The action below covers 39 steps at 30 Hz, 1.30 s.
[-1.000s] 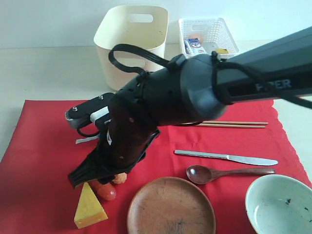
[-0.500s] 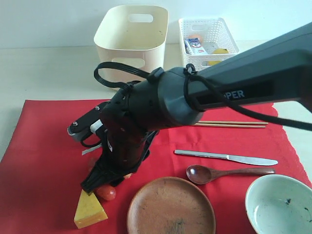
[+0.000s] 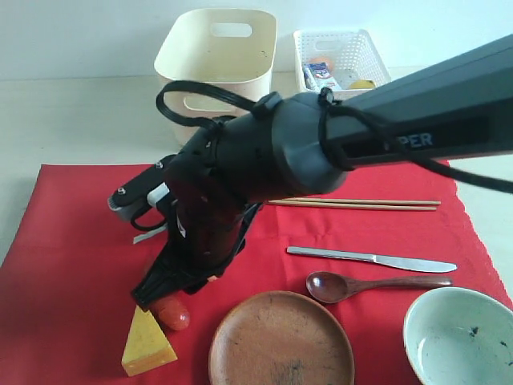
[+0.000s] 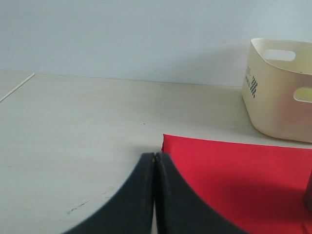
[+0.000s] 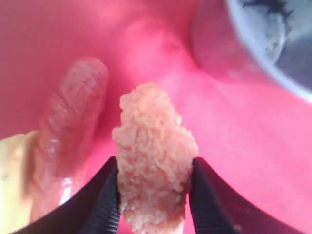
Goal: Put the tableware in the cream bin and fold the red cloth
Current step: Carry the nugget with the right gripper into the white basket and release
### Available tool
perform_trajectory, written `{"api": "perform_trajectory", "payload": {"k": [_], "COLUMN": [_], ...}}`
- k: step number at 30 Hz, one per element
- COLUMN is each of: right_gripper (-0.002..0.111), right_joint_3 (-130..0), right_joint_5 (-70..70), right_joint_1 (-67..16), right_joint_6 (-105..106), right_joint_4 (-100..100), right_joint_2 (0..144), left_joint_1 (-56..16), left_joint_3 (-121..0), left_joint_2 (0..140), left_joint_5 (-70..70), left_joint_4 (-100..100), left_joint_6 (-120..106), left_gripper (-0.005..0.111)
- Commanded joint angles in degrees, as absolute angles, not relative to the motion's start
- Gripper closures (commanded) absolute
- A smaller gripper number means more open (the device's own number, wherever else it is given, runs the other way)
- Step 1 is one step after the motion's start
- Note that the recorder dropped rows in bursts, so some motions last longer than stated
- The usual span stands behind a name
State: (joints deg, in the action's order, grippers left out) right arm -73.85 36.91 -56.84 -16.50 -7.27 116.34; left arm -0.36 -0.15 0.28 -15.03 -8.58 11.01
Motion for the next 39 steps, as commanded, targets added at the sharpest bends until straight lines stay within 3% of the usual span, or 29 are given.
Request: {"api": "perform_trajectory", "payload": {"k": [1,9,16,39], "right_gripper": [0.108,0.108,0.108,0.108], "right_joint_3": [-74.1,-74.1,-74.1,-74.1], "right_joint_5": [36.7,35.9,38.6,30.4], "right_joint_1": [-56.7,-56.4,-54.4,-27.3], "right_joint_6": [-16.4,-18.7,-30.2,-30.1], "right_joint_4": [-7.5,-10.0,-23.7,-24.0], "right_joint_2": [111.4,102.7,99.3,105.7], "left_joint_1": [-0.8,-0.8,-0.8,-0.8], "left_joint_3": [0.0,0.0,0.0,0.0], "left_joint_2": [0.0,0.0,0.0,0.0], "left_joint_5": [-14.7,-14.7,-14.7,-14.7], "left_joint_4": [-9.0,-9.0,-9.0,-9.1], "left_joint_6": [11.0,11.0,11.0,11.0], "left_gripper": [0.104,0.104,0.104,0.104]}}
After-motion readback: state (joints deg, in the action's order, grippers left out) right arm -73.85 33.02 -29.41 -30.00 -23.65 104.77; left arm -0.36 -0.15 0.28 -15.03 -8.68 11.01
